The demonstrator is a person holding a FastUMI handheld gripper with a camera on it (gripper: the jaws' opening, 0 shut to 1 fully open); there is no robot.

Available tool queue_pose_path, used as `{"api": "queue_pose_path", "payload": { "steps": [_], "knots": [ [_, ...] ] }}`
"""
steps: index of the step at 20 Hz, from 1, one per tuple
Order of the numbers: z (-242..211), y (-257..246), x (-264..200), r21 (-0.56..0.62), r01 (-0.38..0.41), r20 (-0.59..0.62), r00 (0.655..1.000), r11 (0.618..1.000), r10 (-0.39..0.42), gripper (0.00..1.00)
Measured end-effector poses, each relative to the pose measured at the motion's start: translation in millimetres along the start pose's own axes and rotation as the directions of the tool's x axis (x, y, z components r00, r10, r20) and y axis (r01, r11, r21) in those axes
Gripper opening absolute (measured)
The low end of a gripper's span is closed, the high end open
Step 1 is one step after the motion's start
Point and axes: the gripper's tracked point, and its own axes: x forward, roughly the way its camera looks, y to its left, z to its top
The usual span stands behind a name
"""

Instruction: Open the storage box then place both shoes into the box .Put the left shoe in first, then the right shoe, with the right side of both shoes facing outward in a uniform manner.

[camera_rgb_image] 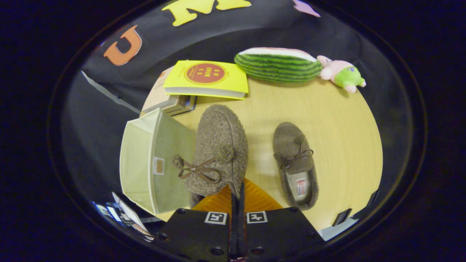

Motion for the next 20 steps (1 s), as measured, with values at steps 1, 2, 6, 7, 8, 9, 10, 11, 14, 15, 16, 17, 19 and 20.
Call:
{"api": "queue_pose_path", "payload": {
  "steps": [1,2,6,7,8,9,10,11,14,15,16,17,19,20],
  "knots": [
    [2,12,-11,-0.017,0.002,0.012,1.0,1.0,-0.002,0.06],
    [3,25,-22,-0.023,0.002,0.021,1.0,1.0,-0.002,0.06],
    [13,86,-53,-0.036,-0.04,0.068,0.997,0.999,0.042,0.06],
    [13,103,-56,-0.037,-0.054,0.076,0.995,0.998,0.056,0.06],
    [12,117,-56,-0.038,-0.064,0.076,0.995,0.997,0.067,0.06],
    [7,129,-54,-0.045,-0.074,0.066,0.995,0.996,0.077,0.06],
    [5,142,-53,-0.053,-0.087,0.055,0.994,0.995,0.09,0.06],
    [3,154,-50,-0.054,-0.098,0.049,0.994,0.994,0.101,0.06],
    [3,180,-33,-0.033,-0.11,0.056,0.992,0.993,0.112,0.06],
    [4,187,-26,-0.017,-0.111,0.071,0.991,0.994,0.112,0.06],
    [6,194,-17,-0.006,-0.117,0.086,0.989,0.993,0.117,0.06],
    [7,204,-8,-0.002,-0.133,0.096,0.987,0.991,0.133,0.06],
    [7,224,10,0.001,-0.184,0.111,0.977,0.983,0.183,0.06],
    [8,232,17,0.016,-0.211,0.124,0.97,0.977,0.207,0.06]
  ]
}}
